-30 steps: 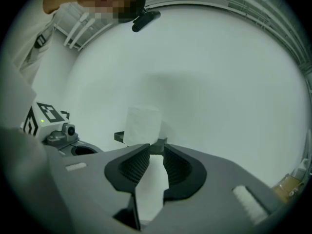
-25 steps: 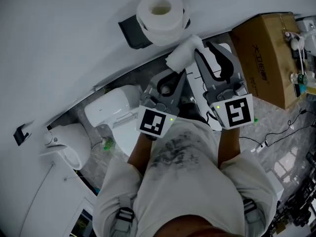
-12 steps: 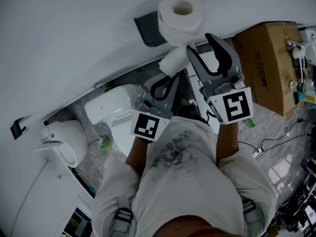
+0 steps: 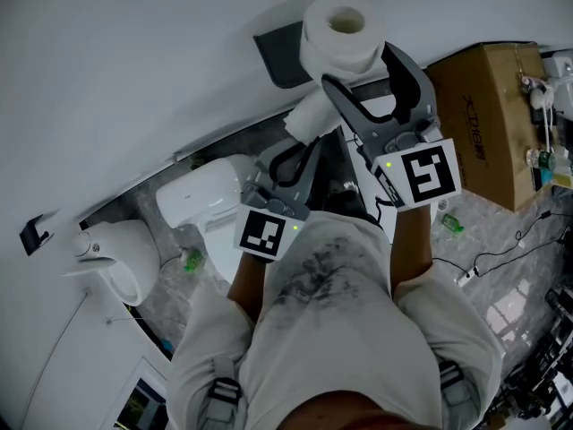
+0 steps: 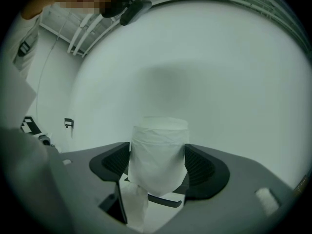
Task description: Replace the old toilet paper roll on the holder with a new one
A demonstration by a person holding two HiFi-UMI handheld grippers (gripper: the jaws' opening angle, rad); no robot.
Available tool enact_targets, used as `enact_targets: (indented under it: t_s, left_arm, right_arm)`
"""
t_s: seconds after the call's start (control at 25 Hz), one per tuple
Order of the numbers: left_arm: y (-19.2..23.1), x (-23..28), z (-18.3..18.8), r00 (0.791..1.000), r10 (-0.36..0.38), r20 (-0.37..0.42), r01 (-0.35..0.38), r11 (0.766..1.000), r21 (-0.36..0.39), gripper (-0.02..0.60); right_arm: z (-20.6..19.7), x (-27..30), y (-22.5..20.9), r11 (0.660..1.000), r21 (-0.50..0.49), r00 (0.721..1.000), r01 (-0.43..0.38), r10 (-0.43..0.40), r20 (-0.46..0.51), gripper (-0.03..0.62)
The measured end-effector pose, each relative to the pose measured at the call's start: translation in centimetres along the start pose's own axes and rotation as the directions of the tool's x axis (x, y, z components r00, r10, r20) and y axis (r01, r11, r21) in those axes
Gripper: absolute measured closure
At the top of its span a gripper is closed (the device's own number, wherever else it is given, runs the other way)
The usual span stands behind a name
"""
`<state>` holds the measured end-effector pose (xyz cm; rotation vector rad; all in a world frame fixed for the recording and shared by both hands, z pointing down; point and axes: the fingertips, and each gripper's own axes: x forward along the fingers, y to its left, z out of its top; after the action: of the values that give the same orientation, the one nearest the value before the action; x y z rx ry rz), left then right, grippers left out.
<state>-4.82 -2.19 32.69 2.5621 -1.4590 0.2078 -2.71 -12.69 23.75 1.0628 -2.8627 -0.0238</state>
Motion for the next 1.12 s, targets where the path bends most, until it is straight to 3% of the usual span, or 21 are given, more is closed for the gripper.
enact_targets:
  t_s: [0.52,1.12]
  left_arm:
    - [1.1,-0.6,-0.1,1.000,-0.006,-0.005,0.006,1.000,0.003,0.565]
    - [1.2,-0.2,0.0,1.000,-0.021,0.003,0.021,1.000,-0.005,0.565]
  right_arm:
    - [-0.5,3.1,-1.0,0.999,0.027,0.998,0.033,-0.031,-0.061,0.198]
    - [0.6,1.7,-1.7,0.998,-0.025,0.998,0.059,-0.058,0.009,0.221]
